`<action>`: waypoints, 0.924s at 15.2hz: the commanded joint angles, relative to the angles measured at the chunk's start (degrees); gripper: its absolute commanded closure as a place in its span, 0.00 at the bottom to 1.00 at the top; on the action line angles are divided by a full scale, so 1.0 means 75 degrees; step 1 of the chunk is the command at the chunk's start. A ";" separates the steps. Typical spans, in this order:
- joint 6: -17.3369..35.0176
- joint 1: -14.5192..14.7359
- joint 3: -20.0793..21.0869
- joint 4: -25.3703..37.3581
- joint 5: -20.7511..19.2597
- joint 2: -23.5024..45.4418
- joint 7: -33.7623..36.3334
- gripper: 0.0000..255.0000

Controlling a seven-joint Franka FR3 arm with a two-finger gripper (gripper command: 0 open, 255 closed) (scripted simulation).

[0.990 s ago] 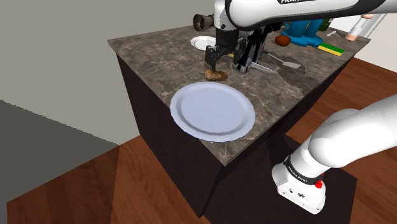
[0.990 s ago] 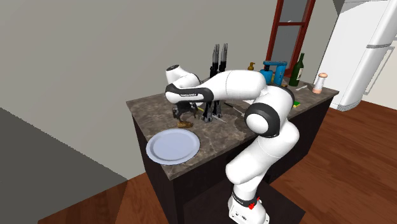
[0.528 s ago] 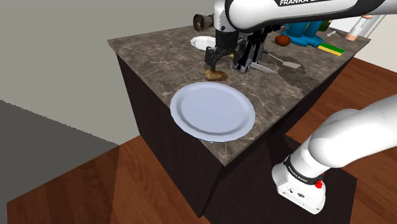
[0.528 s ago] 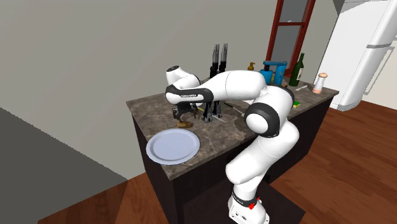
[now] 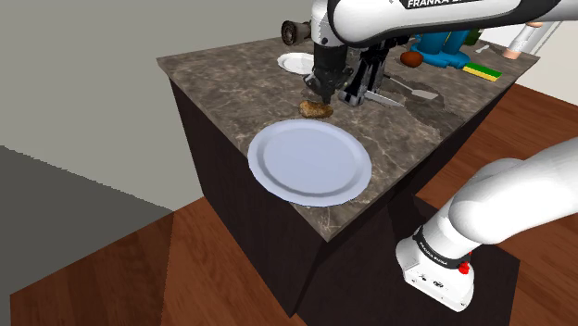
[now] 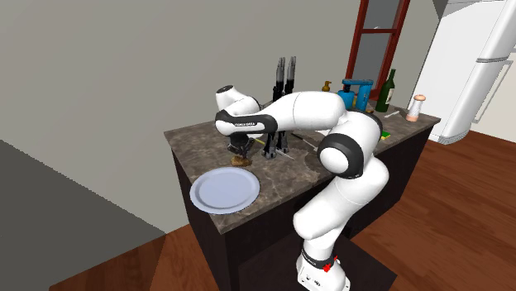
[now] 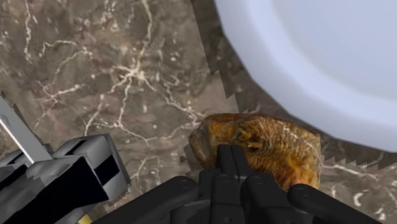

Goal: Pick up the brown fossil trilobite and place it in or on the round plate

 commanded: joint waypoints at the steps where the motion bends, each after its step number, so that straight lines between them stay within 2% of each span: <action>1: 0.0000 0.0000 0.0000 0.0000 0.0000 0.0000 0.0000 1.00; 2: 0.0000 0.0000 0.0000 0.0000 0.0000 0.0000 0.0000 1.00; 3: 0.0000 0.0000 0.0000 0.0000 0.0000 0.0000 0.0000 0.00; 6: -0.1379 0.0046 0.0240 0.2029 -0.0356 0.1859 -0.0787 0.00; 9: -0.2909 0.0281 0.0542 0.4220 -0.0870 0.3789 -0.1452 0.00; 14: -0.2352 0.0213 0.0458 0.3475 -0.0814 0.3566 -0.1480 0.00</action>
